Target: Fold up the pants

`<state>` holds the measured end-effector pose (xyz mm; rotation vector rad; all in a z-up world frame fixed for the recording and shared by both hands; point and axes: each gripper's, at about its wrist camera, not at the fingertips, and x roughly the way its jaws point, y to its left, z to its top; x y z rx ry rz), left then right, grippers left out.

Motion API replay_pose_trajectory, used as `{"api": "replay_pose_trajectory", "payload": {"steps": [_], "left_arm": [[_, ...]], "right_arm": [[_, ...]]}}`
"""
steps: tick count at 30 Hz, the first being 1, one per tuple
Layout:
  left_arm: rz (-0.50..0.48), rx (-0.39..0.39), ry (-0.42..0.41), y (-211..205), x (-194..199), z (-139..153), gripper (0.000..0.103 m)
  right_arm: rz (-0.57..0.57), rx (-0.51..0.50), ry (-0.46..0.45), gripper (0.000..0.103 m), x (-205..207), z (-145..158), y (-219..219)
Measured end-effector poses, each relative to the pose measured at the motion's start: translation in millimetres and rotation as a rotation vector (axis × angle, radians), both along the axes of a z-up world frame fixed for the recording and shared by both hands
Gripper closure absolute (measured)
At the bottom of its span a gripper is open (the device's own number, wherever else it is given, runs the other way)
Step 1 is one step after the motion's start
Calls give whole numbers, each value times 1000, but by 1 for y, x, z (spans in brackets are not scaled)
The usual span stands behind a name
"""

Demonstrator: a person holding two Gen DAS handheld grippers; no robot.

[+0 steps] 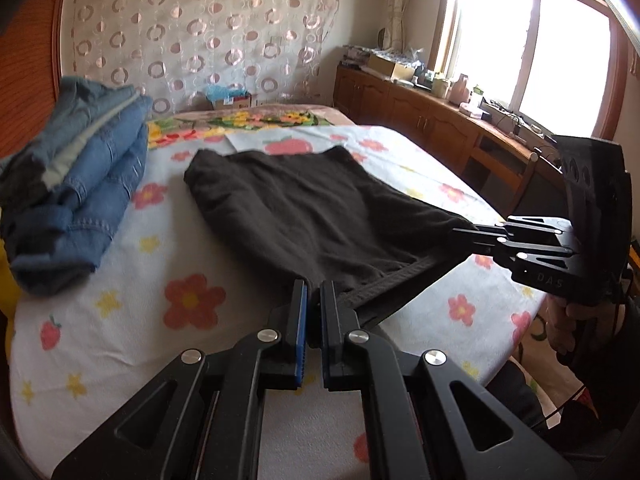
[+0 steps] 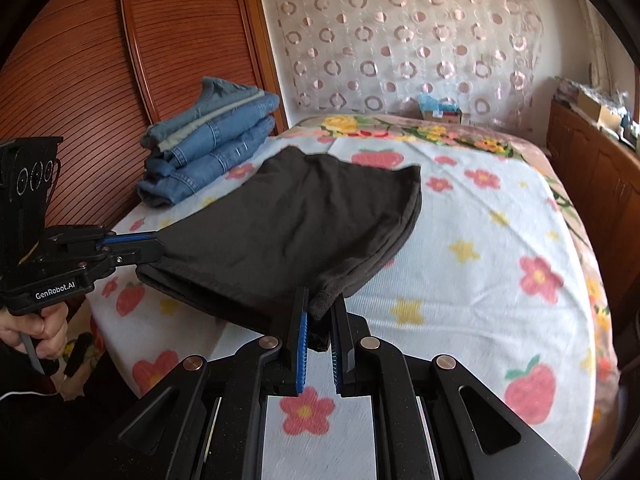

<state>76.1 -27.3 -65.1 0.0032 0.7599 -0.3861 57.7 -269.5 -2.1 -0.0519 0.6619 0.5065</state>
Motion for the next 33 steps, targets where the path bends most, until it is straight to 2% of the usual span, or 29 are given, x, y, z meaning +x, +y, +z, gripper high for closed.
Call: {"api": "replay_pose_trajectory", "payload": {"steps": [16,21,24,27,33], "left_arm": [[6,28,74,-6,-4,-28,96],[25,71,95,-9,-2,-34,82],[43,58,103,-4,0,-36,74],[51,33,113,1,0,-37,70],[59,16,106,2,-4,-39,70]], "right_arm": [[-30,3,49,93,4,-19,3],[-38,11,52,93,4,-22,2],[-41,16,52,93,4,-24,2],[-42,21,52,93,2,-25,1],[-43,30,54,93,1,-26,-2]]}}
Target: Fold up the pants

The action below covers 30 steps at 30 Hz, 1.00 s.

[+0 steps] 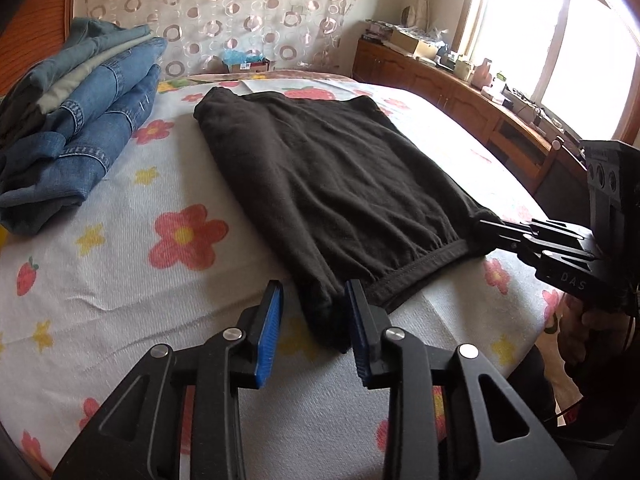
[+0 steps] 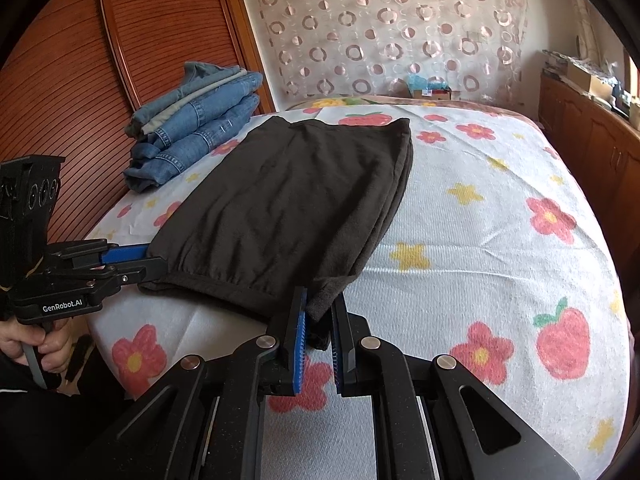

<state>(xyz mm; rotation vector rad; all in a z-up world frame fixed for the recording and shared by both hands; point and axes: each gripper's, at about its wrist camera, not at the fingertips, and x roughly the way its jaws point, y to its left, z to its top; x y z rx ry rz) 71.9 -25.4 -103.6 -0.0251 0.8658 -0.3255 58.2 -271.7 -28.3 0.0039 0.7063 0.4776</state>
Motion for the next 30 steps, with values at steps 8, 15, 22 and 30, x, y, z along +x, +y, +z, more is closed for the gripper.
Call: {"api": "replay_pose_trajectory", "payload": {"steps": [8,15,22,30], "left_arm": [[-3,-2,1,0,0,0,70],[-30,-2,-6,-2,-1,1,78],[-88,12,-31,-7,3,10,94],[-88,-38,-74,1,28,38,95]], "right_arm": [[-1,9,3,93,1,0,-2],[4,1,8,93,2,0,-2],[35,12,10,93,8,14,0],[55,38,-23,93,25,35,1]]}}
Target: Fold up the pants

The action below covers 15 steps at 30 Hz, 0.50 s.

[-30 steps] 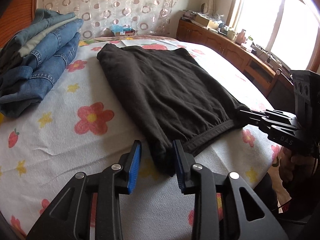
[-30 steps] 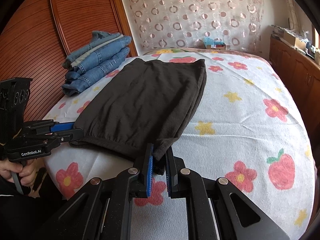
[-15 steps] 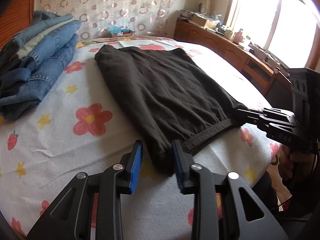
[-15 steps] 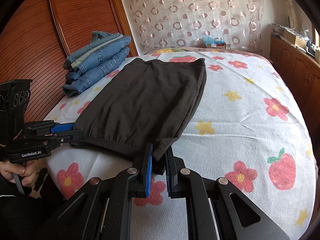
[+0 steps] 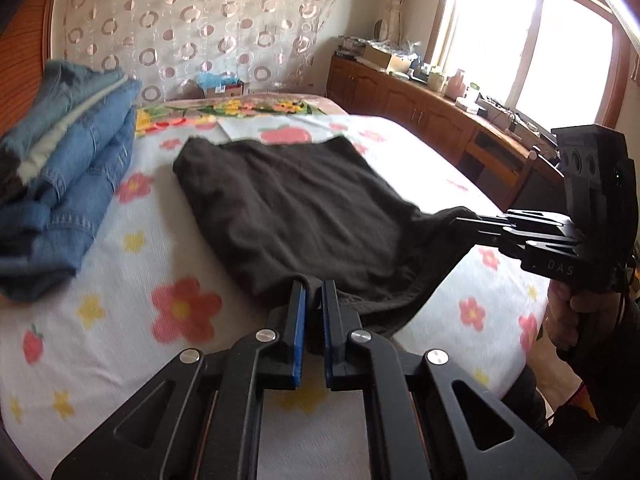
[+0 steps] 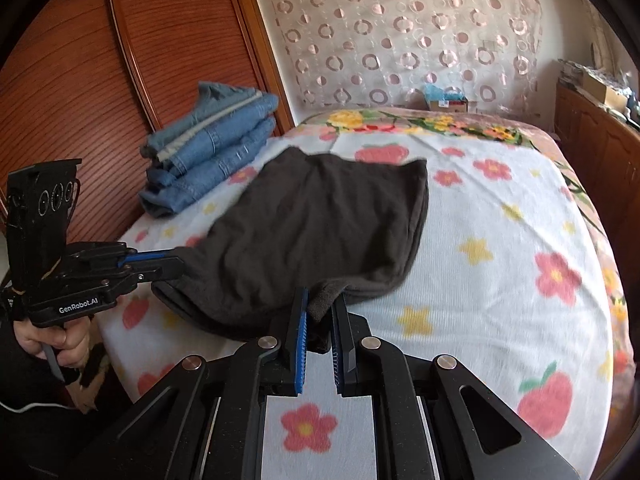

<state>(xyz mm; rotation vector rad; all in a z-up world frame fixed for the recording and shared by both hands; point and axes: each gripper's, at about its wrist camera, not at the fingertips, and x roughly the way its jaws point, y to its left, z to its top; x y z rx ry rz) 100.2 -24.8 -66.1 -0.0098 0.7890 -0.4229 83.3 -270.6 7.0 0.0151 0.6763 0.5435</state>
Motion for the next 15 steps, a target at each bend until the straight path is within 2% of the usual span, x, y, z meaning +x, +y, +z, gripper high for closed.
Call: {"api": "replay_pose_trajectory", "payload": {"steps": [7,15], "left_arm": [[16,-19,-28,8,41,20,95],[22,31,-50,11,96,26,95]], "right_arm": [[0,27,-20,93,39,8,3],[3,11,-27,93,97,8,15]]}}
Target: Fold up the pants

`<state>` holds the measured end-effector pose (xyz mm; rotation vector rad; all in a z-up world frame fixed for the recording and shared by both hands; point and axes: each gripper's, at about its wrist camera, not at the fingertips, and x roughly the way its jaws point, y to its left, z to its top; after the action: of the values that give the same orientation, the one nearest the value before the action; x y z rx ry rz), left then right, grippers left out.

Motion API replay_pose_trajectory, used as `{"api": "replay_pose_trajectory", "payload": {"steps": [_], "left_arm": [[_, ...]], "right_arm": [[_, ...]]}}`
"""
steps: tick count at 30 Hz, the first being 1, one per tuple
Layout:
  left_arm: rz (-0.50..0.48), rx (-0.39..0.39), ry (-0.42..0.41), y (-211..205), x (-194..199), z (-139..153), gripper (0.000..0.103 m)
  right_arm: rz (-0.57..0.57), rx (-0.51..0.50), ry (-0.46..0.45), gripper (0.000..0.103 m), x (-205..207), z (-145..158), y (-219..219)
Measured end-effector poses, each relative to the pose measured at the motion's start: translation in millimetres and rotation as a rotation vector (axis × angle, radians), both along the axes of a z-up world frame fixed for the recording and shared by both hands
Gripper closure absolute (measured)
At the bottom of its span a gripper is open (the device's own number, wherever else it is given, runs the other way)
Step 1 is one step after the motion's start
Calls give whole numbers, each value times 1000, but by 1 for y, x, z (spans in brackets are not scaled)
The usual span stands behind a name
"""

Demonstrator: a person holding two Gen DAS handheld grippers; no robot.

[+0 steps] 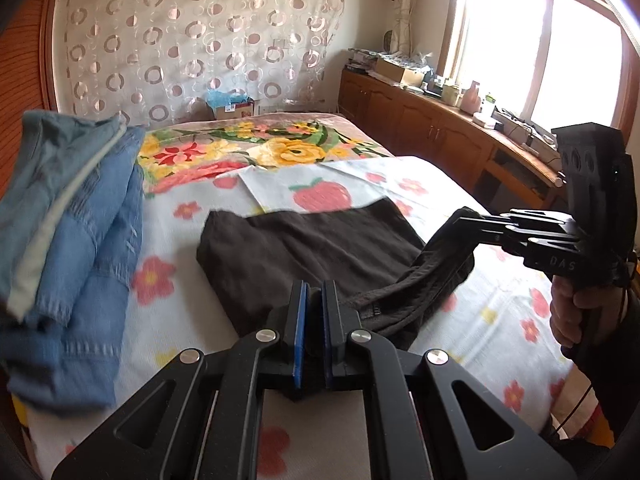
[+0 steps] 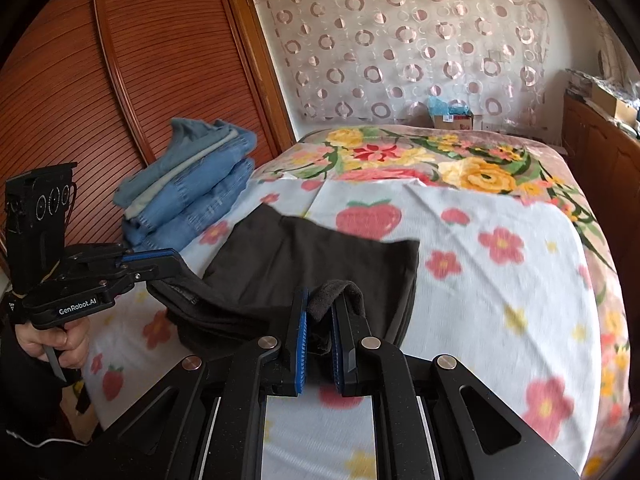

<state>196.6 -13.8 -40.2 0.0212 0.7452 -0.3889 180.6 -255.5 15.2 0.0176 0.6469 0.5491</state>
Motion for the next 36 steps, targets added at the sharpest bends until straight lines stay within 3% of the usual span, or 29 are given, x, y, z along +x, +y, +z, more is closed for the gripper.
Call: {"api": "replay_pose_trajectory", "payload": {"steps": [7,15,19,21,23,26,31,33,36], "left_arm": [[3,35,-24,2,42,7,95],[16,44,43,8,76,-25,95],[11,60,46,6,81,-34,93],[16,54,40,8,81,-33,87],[12,33,48,11,82,-32,80],[23,23,41,16,82,-28,61],[-2,18,26,15,78,-24,58],[-9,17,21,14,77,-23,43],[-19,10,14,14,76,-22,32]], "right_arm": [[5,-20,-13,93,40,-4,13],[2,-28,45,93,79,-30,22],[-8,-43,58,85,87,-27,24],[-32,-62,43,76,86,-21,23],[-51,-80,17,74,80,-15,20],[-60,-92,8,72,73,-14,16],[-72,-98,27,71,68,-19,10],[-76,-113,26,70,66,-18,11],[-49,-136,28,63,64,-16,15]]}}
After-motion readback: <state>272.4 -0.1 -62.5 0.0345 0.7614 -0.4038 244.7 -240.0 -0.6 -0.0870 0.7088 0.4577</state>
